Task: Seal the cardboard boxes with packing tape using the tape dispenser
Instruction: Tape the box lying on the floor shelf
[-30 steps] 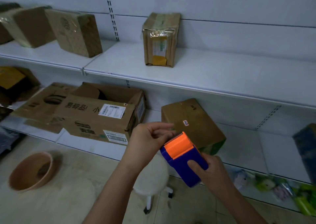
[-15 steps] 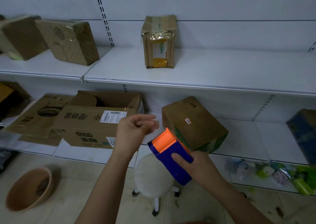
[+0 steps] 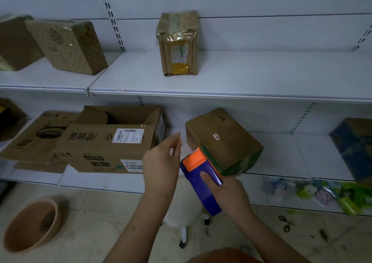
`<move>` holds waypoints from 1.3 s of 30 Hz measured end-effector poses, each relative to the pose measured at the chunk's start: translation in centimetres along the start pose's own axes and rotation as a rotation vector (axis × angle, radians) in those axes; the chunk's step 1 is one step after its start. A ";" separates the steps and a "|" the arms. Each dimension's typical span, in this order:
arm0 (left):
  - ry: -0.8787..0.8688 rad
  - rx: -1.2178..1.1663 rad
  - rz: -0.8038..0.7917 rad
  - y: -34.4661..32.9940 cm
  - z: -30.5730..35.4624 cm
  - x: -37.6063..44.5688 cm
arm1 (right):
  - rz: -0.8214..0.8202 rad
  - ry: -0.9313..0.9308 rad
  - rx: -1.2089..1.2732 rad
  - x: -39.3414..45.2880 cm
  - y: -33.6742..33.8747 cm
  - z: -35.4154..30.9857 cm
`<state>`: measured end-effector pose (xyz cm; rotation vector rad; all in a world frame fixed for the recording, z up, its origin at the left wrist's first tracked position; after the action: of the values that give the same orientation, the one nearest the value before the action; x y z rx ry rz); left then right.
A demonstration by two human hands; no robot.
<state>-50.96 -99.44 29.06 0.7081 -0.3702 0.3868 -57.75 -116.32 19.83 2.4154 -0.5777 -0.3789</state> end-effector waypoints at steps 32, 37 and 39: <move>1.004 -0.395 0.061 -16.4 -3.7 -12.1 | -0.848 0.261 -0.583 18.7 7.8 14.6; 1.086 -0.384 0.179 -18.5 -1.6 -14.5 | -0.943 0.442 -0.745 23.6 9.4 15.0; 1.093 -0.390 0.194 -19.1 -0.9 -15.3 | -0.956 0.489 -0.782 24.5 9.7 15.2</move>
<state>-55.23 -115.42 10.95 0.0122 0.5206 0.7930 -45.66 -142.82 11.15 1.7365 0.8375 -0.2879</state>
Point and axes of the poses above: each hand's wrist, its own x-axis towards the middle knuckle, its own y-axis out of the back of the hand, z = x × y, the point moved 5 cm from there along x, towards the middle knuckle, and after that the axes turned 13 degrees about z, right-handed, at the moved point
